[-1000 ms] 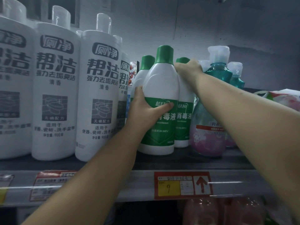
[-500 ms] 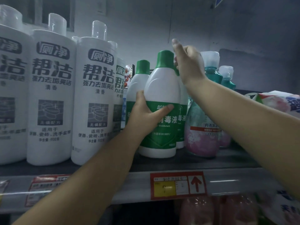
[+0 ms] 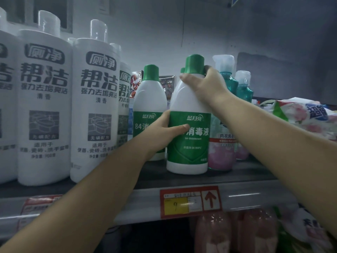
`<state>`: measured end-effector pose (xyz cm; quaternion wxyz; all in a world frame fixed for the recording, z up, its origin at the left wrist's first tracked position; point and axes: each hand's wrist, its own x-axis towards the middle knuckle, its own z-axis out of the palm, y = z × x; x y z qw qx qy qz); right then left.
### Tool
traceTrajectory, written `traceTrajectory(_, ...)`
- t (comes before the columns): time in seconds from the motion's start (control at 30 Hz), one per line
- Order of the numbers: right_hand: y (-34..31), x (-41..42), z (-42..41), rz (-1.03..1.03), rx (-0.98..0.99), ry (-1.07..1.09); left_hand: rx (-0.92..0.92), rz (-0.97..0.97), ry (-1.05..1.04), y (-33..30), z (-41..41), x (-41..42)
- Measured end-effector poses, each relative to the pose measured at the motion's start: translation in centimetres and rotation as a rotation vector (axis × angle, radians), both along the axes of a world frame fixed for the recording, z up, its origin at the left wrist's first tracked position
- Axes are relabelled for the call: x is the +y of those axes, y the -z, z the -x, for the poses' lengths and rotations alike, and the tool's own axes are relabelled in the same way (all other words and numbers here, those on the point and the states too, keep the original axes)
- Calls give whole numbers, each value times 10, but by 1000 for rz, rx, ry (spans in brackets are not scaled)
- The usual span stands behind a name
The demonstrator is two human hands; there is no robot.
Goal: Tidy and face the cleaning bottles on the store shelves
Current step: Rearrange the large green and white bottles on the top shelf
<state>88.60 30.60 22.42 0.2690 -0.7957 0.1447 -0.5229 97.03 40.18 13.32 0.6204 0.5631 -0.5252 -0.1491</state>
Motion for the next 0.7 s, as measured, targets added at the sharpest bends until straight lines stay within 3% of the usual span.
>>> traceTrajectory(0.27,-10,3,-5,-3,41,81,10,-28,-10,1,-1,0)
traceTrajectory(0.4,-14,6,-8,73,65,155,175,32,-158,-5,-8,-9)
traceTrajectory(0.57,-23,24,-10,433,-4,339,-225,223,-577,-1,2,3)
traceTrajectory(0.7,-35,53,-30,679,76,274,-429,197,-870,1,-9,-2)
